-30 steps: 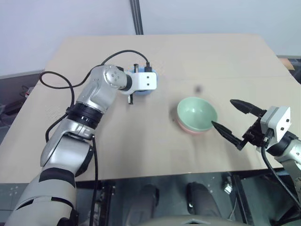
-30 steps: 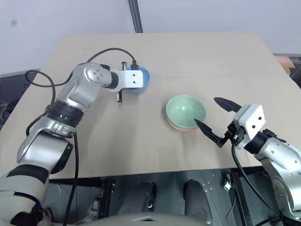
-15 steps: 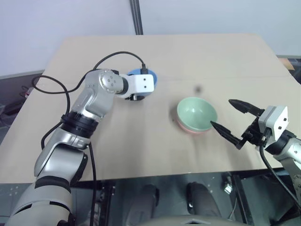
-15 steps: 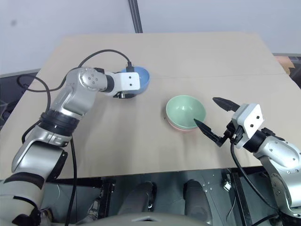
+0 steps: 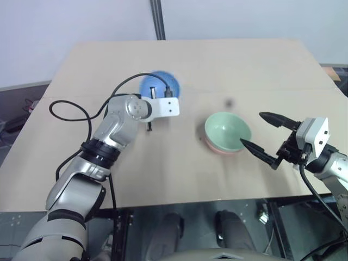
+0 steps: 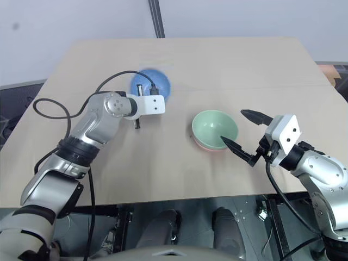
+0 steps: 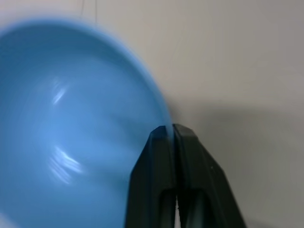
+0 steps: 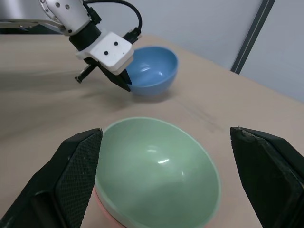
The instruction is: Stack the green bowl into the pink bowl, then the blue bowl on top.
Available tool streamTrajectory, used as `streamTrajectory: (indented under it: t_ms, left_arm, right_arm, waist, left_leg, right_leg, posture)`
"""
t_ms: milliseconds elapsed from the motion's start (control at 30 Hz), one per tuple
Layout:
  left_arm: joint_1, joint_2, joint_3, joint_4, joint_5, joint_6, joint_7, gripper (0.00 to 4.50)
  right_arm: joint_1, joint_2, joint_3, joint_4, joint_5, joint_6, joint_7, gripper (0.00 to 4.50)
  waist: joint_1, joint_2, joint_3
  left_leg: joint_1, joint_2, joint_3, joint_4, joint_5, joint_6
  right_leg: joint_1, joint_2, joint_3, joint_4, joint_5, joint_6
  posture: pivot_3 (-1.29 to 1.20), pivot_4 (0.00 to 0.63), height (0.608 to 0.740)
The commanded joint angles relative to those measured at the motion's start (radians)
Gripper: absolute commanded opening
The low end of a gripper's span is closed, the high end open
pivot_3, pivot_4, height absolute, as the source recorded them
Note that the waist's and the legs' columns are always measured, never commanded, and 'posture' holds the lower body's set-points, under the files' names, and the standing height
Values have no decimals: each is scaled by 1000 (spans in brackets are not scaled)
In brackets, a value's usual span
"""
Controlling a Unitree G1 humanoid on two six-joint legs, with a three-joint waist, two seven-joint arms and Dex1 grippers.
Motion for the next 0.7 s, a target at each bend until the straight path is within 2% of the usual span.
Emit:
streamTrajectory:
  t_ms: [33,133,233,367,500,700]
  left_arm:
    - [-8,0,32,-52,-18,-29,10,39]
    - [-20,-31,78,-114,-132,-92,-28,39]
    - [-21,-66,140,-237,-343,-195,-132,39]
    - [-33,-42,138,-281,-484,-289,-284,39]
    - [-75,-36,108,-203,-528,-426,-382,39]
    - [-126,-110,74,-99,-583,-567,-470,39]
  right_arm:
    - [-12,-6,-9,-15,5,-22,2,4500]
    - [4,0,-19,-25,5,-21,-10,4500]
    - [47,4,-57,-53,10,-15,-35,4500]
    - [125,9,-113,-97,10,-13,-69,4500]
    - [190,16,-155,-127,9,-15,-92,4500]
    - [268,31,-188,-168,14,-15,-106,4500]
  waist:
    - [0,0,0]
    - [1,0,0]
    - [7,0,0]
    - [1,0,0]
    - [0,1,0]
    - [3,1,0]
  left_leg:
    - [0,0,0,0,0,0]
    - [0,0,0,0,0,0]
    - [-2,0,-2,0,0,0]
    - [-3,-3,-1,0,0,0]
    - [0,-2,1,-2,0,0]
    - [1,-3,1,-1,-1,1]
  right_leg:
    - [0,0,0,0,0,0]
    - [0,0,0,0,0,0]
    - [0,-2,-2,-2,2,-3]
    - [-1,-4,-1,-3,2,-3]
    - [0,-3,1,-3,2,-3]
    - [2,-3,0,-3,1,1]
  posture:
    - [0,150,740]
    - [0,150,740]
    - [0,150,740]
    - [0,150,740]
    - [0,150,740]
    - [0,150,740]
